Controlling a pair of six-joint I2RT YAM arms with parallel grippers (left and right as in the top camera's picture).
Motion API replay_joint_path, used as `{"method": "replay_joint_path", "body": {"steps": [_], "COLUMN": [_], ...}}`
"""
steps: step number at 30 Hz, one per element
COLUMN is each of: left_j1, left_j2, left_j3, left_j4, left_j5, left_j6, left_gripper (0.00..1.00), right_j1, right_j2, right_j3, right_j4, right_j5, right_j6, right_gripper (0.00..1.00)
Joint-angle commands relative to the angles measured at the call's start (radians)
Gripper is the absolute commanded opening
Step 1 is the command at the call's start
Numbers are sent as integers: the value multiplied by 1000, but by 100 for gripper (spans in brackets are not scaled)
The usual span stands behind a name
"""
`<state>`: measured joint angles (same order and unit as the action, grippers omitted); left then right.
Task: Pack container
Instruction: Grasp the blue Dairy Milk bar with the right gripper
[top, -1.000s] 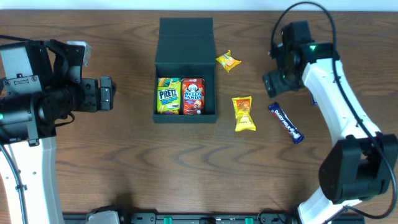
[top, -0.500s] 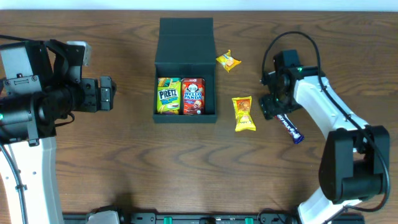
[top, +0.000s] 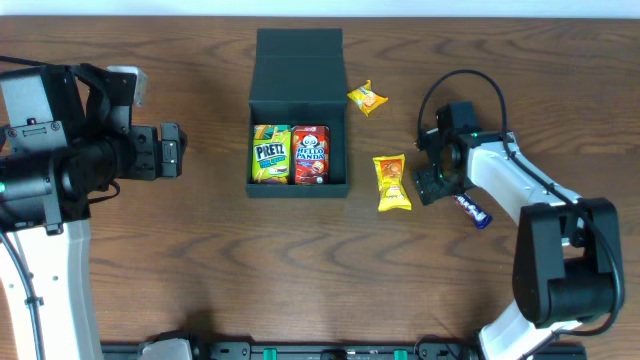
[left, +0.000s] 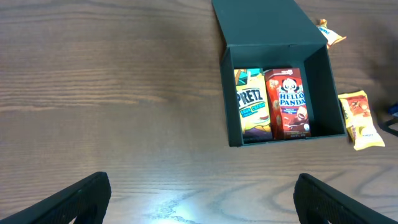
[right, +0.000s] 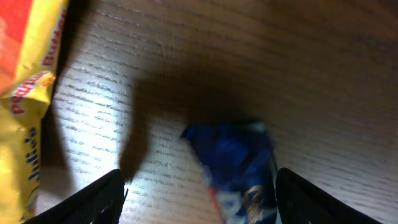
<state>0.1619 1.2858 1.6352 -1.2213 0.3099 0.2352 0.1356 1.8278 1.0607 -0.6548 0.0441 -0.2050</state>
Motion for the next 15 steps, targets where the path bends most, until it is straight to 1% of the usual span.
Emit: {"method": "replay_joint_path", "body": {"steps": [1, 2, 4, 8, 9, 11, 13, 15], "left_j1": [2, 2, 2, 2, 2, 2, 2, 2], "left_j2": [-3, -3, -3, -3, -3, -3, -3, -3], "left_j3": [15, 15, 15, 15, 15, 15, 15, 15], "left_j4": [3, 3, 3, 3, 3, 3, 3, 3], "left_j5": [-6, -6, -6, -6, -6, -6, -6, -6], "left_j6": [-7, -7, -7, -7, -7, -7, -7, -7], "left_gripper": [95, 95, 95, 95, 95, 95, 95, 95], "right_j1": [-5, -5, -6, -6, -6, -6, -6, -6], "right_j2": [-8, -8, -8, -8, -8, -8, -8, -8], "right_j3": [-35, -42, -51, -59, -59, -59, -59, -59], "right_j4": [25, 32, 43, 58, 61, 65, 66, 69], "right_j5": [-6, -6, -3, 1, 1, 2, 3, 4], "right_j6": [-14, -13, -13, -13, -13, -13, -13, -13], "right_gripper": [76, 76, 70, 49, 45, 41, 36, 26]}}
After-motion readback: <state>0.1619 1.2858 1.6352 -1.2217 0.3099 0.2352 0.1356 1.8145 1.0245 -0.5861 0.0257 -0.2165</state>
